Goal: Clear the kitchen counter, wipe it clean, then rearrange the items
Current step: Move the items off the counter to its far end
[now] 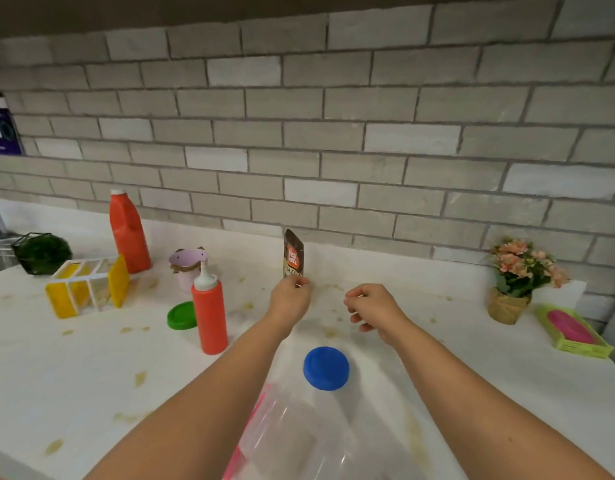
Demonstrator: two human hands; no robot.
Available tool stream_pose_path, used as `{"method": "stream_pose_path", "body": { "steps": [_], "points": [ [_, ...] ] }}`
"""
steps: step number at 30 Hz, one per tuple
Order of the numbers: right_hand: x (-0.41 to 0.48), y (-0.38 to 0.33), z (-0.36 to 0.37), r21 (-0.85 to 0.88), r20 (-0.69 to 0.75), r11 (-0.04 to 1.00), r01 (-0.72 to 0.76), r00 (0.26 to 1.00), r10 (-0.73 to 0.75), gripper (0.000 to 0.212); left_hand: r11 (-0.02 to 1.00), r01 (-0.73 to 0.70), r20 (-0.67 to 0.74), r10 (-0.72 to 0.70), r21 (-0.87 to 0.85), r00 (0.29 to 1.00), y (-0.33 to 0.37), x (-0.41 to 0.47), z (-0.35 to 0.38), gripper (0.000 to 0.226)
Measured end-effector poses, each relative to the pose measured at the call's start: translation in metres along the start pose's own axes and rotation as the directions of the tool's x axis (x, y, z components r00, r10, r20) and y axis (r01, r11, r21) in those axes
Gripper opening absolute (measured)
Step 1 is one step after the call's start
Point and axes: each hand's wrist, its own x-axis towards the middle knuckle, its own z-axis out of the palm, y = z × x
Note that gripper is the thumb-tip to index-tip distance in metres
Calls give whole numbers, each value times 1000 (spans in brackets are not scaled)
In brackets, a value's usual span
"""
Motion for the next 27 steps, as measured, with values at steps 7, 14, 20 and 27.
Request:
{"method": "stream_pose_path", "body": {
  "steps": [7, 14, 20, 27],
  "points": [
    [45, -21, 25, -94, 17, 994, 48, 999, -47, 13, 997, 51, -71, -55, -53, 996, -4, 43, -22, 25],
    [93, -38, 69, -113, -51, 993, 41, 998, -47, 44, 990, 109, -32, -112, -85, 993, -2, 76, -24, 42],
    [124, -50, 91, -243, -121, 964, 109, 983, -141, 44, 976, 161, 26, -158, -148, 987, -6, 103, -16, 51],
    [137, -52, 102, -262, -158, 953, 154, 967, -200, 28, 958, 206, 77, -194, -201, 978, -12, 131, -14, 63]
  ]
}}
